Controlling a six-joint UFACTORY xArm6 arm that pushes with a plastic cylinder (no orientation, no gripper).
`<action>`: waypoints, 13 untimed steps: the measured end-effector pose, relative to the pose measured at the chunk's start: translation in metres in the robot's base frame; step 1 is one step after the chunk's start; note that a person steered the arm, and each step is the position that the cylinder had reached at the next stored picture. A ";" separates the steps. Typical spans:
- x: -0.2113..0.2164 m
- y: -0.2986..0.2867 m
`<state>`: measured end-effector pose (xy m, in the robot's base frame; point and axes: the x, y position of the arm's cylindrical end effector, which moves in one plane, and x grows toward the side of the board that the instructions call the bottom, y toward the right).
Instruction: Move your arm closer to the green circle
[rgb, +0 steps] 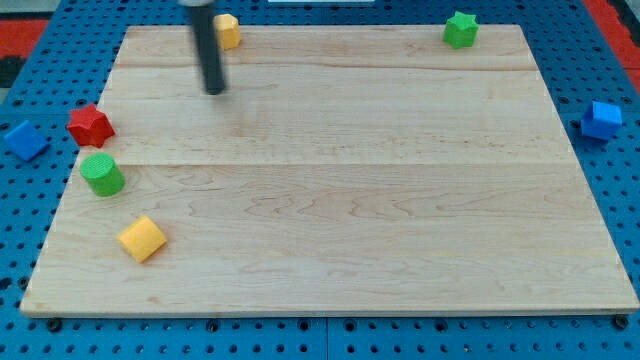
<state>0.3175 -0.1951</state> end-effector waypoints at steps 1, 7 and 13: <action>-0.004 -0.056; -0.089 0.219; 0.077 0.244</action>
<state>0.3947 0.0488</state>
